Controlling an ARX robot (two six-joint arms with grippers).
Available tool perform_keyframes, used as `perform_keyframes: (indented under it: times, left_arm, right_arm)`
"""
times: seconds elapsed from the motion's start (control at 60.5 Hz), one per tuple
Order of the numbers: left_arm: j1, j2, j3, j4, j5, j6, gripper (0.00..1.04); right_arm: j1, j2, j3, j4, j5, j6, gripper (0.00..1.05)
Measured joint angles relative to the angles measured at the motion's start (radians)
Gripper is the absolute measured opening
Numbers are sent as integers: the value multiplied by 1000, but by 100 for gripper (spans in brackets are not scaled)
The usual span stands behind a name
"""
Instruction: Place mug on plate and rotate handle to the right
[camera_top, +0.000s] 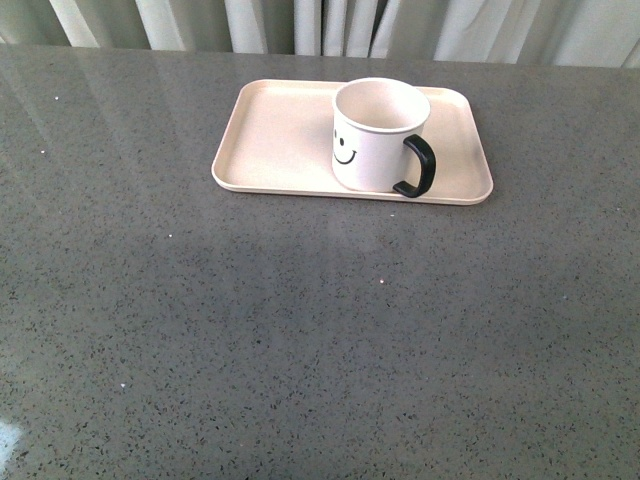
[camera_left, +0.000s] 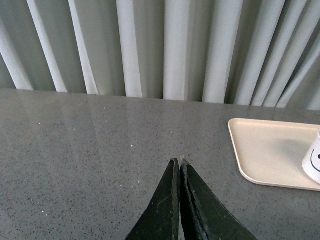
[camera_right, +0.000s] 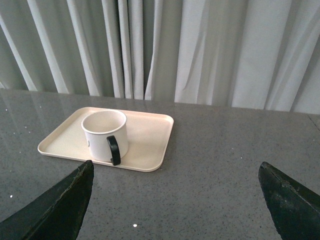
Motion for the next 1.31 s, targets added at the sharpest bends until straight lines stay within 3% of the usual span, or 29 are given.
perform_keyframes:
  times: [0.645, 1.025, 1.157, 1.306]
  left_arm:
    - [0, -354, -1, -336, 0, 0, 1]
    - [0, -462, -1, -446, 0, 0, 1]
    - [0, -603, 0, -613, 0, 0, 1]
    - [1, -621, 0, -622, 0, 0, 1]
  right_arm:
    - [0, 0, 0, 0, 0, 0, 96]
    - [0, 0, 0, 0, 0, 0, 96]
    - [0, 0, 0, 0, 0, 0, 96]
    - [0, 0, 0, 0, 0, 0, 96]
